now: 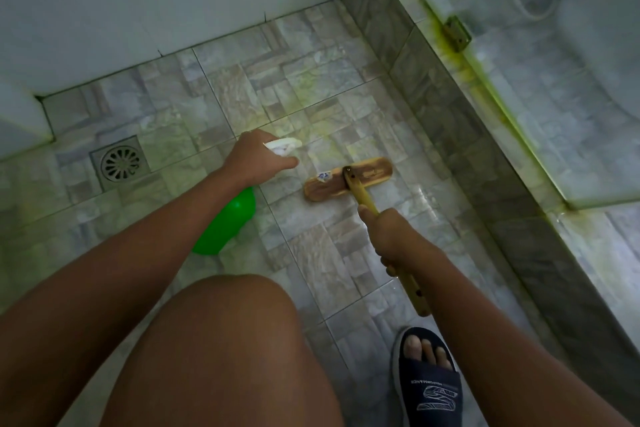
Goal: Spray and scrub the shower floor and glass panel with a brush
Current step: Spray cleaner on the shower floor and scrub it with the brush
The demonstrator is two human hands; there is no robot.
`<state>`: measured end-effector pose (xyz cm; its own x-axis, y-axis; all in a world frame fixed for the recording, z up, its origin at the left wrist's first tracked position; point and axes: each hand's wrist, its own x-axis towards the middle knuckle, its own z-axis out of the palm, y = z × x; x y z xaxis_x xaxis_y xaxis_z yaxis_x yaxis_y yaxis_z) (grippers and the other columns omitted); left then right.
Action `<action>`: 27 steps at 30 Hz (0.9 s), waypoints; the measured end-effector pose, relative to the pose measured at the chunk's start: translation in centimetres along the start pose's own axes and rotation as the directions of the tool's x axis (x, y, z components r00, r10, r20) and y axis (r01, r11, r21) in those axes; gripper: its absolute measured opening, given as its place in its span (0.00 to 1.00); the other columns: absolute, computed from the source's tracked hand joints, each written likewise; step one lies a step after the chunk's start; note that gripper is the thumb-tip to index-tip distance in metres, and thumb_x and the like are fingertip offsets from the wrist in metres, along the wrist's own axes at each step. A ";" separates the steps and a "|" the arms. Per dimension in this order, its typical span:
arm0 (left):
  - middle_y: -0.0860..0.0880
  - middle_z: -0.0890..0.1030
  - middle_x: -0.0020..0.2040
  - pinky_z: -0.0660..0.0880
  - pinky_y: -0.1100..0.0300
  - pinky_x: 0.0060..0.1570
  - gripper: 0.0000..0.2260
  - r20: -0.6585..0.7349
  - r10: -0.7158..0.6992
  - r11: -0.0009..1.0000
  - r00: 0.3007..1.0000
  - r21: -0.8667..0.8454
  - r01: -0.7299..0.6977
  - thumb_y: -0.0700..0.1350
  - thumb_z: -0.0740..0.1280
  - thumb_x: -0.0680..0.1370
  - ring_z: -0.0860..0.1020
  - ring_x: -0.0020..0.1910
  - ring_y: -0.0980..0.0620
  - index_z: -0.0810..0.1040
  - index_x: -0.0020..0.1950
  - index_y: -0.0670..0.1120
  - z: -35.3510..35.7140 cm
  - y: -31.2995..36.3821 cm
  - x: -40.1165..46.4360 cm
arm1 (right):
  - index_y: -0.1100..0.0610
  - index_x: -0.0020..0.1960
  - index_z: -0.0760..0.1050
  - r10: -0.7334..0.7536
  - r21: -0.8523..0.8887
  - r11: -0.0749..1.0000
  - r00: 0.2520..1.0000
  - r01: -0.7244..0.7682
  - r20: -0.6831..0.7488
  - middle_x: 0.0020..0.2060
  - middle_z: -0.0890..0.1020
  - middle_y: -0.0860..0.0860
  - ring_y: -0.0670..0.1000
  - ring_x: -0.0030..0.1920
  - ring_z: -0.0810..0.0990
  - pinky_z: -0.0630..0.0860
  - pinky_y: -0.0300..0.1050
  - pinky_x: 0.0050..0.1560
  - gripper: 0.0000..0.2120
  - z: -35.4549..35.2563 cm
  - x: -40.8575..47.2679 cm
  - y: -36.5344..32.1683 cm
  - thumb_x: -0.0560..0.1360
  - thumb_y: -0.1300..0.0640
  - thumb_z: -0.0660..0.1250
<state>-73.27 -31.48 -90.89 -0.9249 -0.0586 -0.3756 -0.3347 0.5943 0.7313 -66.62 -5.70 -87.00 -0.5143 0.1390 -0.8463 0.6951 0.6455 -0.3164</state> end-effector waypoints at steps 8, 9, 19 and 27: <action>0.50 0.74 0.29 0.66 0.56 0.35 0.23 -0.052 0.064 0.996 0.997 0.071 -0.061 0.60 0.79 0.64 0.70 0.30 0.52 0.77 0.34 0.42 0.4 0.0 0.8 | 0.58 0.51 0.66 -0.011 -0.024 1.000 1.000 0.011 0.006 0.31 0.68 0.53 0.50 0.24 0.65 0.67 0.38 0.23 0.22 -0.3 0.0 0.0 0.80 0.37 0.56; 0.50 0.74 0.29 0.67 0.57 0.34 0.23 -0.064 0.065 0.995 0.996 0.085 -0.060 0.62 0.76 0.63 0.71 0.30 0.52 0.79 0.35 0.42 0.3 0.1 0.8 | 0.57 0.52 0.66 -0.012 -0.031 0.999 1.000 0.012 0.010 0.32 0.68 0.53 0.50 0.24 0.66 0.67 0.39 0.23 0.22 -0.4 0.0 0.2 0.80 0.37 0.55; 0.46 0.80 0.32 0.72 0.55 0.35 0.20 -0.012 0.038 0.993 0.999 0.108 -0.037 0.58 0.80 0.66 0.78 0.32 0.50 0.81 0.35 0.42 0.3 0.0 1.5 | 0.57 0.55 0.66 -0.011 -0.030 0.999 1.000 0.011 -0.003 0.33 0.70 0.54 0.50 0.24 0.66 0.68 0.39 0.22 0.22 -0.4 0.0 -0.1 0.80 0.36 0.55; 0.49 0.70 0.29 0.63 0.55 0.34 0.25 -0.054 0.050 0.981 0.997 0.189 -0.039 0.59 0.80 0.70 0.70 0.30 0.49 0.70 0.32 0.44 0.3 0.2 1.4 | 0.52 0.55 0.62 0.000 -0.026 1.000 1.000 0.000 -0.001 0.32 0.70 0.54 0.51 0.23 0.66 0.68 0.39 0.21 0.18 -0.3 0.6 0.0 0.81 0.36 0.55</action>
<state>-74.58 -31.18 -91.47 -0.9489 -0.0720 -0.3073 -0.2582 0.7371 0.6246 -67.10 -5.36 -87.40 -0.5153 0.1398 -0.8456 0.6818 0.6647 -0.3056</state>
